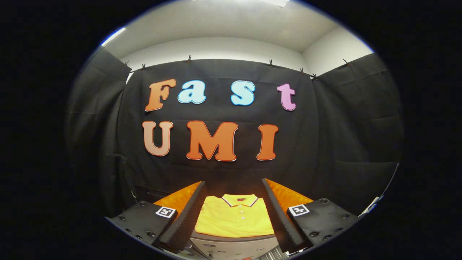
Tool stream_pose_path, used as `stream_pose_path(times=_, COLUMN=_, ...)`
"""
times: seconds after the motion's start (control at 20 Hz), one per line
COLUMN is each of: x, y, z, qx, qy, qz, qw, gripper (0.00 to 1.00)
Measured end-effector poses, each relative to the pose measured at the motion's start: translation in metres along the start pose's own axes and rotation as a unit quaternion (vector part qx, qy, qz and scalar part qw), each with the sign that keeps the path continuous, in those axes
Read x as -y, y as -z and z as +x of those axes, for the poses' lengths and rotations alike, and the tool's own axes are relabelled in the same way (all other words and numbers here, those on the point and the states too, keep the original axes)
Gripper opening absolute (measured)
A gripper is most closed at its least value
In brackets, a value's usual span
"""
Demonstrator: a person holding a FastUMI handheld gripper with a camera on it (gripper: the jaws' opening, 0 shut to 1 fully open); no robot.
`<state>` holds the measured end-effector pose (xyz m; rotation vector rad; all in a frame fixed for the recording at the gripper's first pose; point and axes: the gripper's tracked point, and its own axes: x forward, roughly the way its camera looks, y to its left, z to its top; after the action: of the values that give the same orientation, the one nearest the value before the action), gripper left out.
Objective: Put the clothes into the washing machine and then close the washing machine lid.
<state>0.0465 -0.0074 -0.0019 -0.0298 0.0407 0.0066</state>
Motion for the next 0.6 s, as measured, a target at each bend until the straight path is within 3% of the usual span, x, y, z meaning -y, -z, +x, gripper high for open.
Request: stream_pose_path(times=0.6, x=0.020, y=0.062, z=0.111, qx=-0.061, qy=0.001, qz=0.002, qw=0.998, gripper=0.98)
